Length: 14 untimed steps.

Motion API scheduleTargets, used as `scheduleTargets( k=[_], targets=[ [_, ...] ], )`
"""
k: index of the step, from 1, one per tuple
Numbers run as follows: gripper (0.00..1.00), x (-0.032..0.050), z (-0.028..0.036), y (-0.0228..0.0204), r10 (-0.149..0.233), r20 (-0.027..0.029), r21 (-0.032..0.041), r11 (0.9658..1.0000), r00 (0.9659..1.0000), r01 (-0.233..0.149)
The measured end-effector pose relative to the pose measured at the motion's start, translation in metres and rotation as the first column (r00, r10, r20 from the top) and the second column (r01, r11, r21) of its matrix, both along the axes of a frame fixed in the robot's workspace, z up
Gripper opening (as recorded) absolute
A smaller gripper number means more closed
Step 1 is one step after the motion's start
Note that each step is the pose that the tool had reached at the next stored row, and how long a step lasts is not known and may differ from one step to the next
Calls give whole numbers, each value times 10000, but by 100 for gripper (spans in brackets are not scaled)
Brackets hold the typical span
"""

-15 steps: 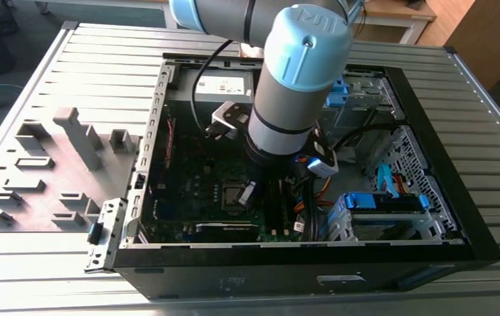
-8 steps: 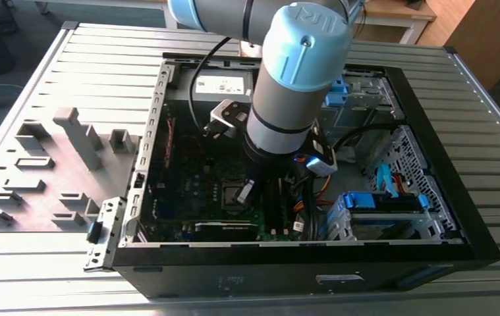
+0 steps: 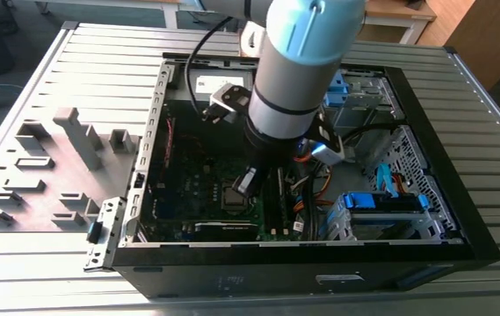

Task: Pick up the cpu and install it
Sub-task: 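Install the first cpu locking lever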

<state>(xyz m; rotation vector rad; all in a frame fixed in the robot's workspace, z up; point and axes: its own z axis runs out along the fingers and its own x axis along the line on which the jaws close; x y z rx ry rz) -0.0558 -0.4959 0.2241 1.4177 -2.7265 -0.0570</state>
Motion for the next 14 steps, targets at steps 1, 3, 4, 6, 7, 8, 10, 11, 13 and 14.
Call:
scheduleTargets(
  k=[1,3,4,6,7,8,10,11,13,14],
  targets=[
    [11,0,45,0,0,0,1,10000,10000,0],
    [11,0,135,0,0,0,1,10000,10000,0],
    [11,0,161,0,1,0,1,10000,10000,-1],
    [11,1,166,0,1,0,2,10000,10000,-1],
    [11,0,166,1,0,1,4,10000,10000,0],
    [11,-5,165,2,0,0,3,10000,10000,0],
    [11,-47,163,7,-1,0,20,10000,10000,1],
    [11,-78,163,11,-1,0,37,10000,10000,1],
    [11,-139,161,16,-3,3,87,10000,10000,3],
    [11,-170,160,19,-4,6,117,9999,10000,4]
  ],
)
